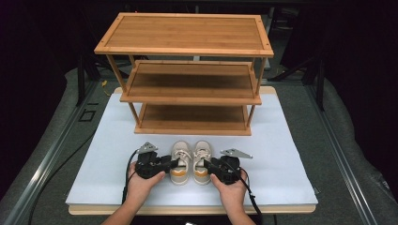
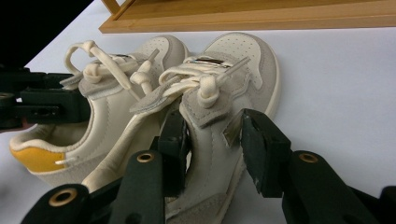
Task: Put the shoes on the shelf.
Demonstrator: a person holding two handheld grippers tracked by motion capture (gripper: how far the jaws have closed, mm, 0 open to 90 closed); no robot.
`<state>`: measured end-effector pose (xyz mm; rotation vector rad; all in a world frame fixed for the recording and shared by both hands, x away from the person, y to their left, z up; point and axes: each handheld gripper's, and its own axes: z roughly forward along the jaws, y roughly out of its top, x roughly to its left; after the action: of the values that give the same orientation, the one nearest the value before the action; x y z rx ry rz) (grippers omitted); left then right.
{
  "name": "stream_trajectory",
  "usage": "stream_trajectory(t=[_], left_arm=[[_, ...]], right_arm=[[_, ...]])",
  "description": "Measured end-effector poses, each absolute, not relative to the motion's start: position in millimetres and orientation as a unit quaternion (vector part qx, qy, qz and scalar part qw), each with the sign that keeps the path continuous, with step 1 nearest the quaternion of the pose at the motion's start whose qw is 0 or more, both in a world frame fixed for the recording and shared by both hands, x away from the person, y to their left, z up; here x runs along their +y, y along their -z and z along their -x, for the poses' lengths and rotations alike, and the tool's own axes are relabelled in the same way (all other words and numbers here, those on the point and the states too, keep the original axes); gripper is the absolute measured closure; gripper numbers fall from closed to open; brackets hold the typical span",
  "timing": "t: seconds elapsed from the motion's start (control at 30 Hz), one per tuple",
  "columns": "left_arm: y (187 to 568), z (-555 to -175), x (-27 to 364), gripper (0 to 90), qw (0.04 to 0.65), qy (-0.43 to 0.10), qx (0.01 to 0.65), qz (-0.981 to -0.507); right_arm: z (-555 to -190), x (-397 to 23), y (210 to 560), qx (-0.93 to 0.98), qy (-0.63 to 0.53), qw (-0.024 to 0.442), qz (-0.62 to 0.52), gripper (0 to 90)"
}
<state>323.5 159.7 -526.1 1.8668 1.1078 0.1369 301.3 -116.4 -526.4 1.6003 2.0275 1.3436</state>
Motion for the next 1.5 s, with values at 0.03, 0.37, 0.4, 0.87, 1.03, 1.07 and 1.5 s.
stream_trajectory(t=[0.03, 0.37, 0.4, 0.87, 1.03, 1.07, 1.5], left_arm=[[526, -323, 158, 54.4, 0.465, -0.055, 0.453, -0.759], [526, -324, 154, 54.7, 0.463, -0.055, 0.454, -0.759], [526, -325, 154, 54.7, 0.464, -0.054, 0.457, -0.757], [524, -324, 154, 51.7, 0.473, -0.061, 0.468, -0.744], [521, -318, 156, 49.9, 0.484, -0.061, 0.472, -0.734], [521, -316, 155, 48.6, 0.486, -0.064, 0.479, -0.728], [534, -310, 148, 49.7, 0.497, -0.080, 0.510, -0.698]], right_arm=[[-301, -114, 527, 0.690, -0.460, 0.114, -0.547, 61.5], [-299, -109, 527, 0.684, -0.465, 0.110, -0.551, 60.7], [-299, -109, 527, 0.683, -0.465, 0.110, -0.552, 60.6], [-294, -111, 523, 0.682, -0.472, 0.122, -0.545, 52.6], [-290, -110, 524, 0.676, -0.475, 0.131, -0.547, 51.6], [-289, -110, 524, 0.671, -0.479, 0.130, -0.551, 51.0], [-289, -108, 532, 0.643, -0.491, 0.123, -0.575, 50.9]])
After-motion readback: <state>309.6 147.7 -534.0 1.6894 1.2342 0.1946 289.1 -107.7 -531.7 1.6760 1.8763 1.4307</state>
